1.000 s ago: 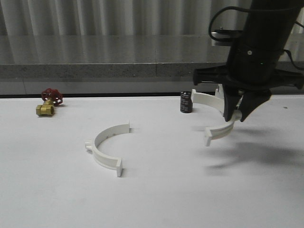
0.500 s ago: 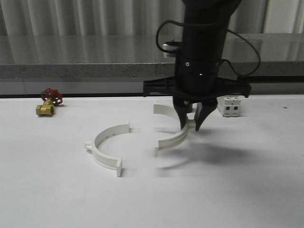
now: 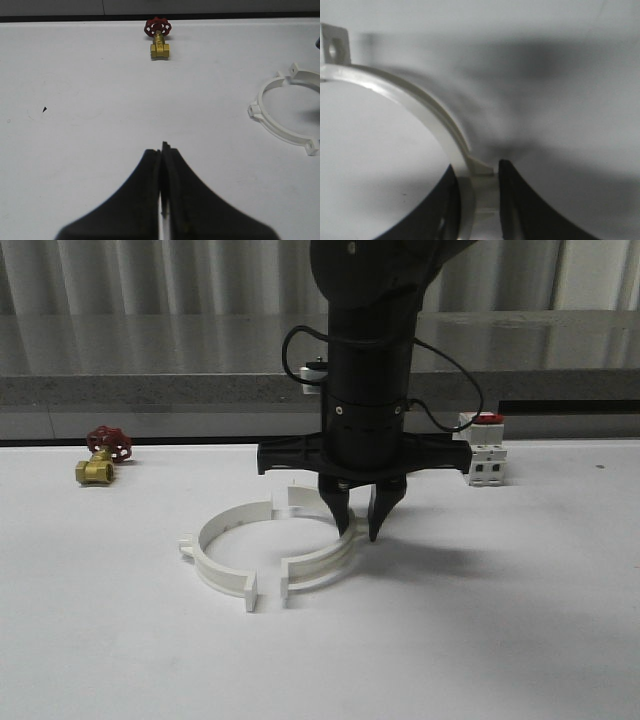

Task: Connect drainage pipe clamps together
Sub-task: 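Carry the clamp half toward the first half and align the ends, then press the halves together and open the right gripper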

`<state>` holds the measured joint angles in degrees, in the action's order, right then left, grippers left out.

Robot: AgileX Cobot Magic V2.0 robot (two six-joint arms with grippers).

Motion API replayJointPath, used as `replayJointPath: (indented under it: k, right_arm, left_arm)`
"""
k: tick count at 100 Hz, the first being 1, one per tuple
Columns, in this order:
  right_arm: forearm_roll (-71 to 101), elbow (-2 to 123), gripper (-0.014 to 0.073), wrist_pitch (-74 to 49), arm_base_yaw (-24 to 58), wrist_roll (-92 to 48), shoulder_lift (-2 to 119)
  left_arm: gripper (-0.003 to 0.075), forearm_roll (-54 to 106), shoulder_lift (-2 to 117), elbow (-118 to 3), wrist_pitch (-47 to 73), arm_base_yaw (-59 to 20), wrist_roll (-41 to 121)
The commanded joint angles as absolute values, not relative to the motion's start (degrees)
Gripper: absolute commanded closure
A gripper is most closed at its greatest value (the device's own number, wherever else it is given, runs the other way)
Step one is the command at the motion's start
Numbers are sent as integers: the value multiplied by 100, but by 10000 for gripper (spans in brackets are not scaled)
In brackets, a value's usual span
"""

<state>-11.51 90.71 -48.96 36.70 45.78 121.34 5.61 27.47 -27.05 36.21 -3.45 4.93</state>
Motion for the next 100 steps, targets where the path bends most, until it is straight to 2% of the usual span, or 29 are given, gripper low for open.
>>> replayJointPath:
  k: [1,100]
  right_arm:
    - [-1224,9315,524,-4881,3712,4604,11905]
    - [-884,9315,522,-4683,3747,4720,11970]
  left_arm:
    - [741,638,2755,-2844,3230,-328,500]
    - [741,638,2755,-2844,3230,-328,500]
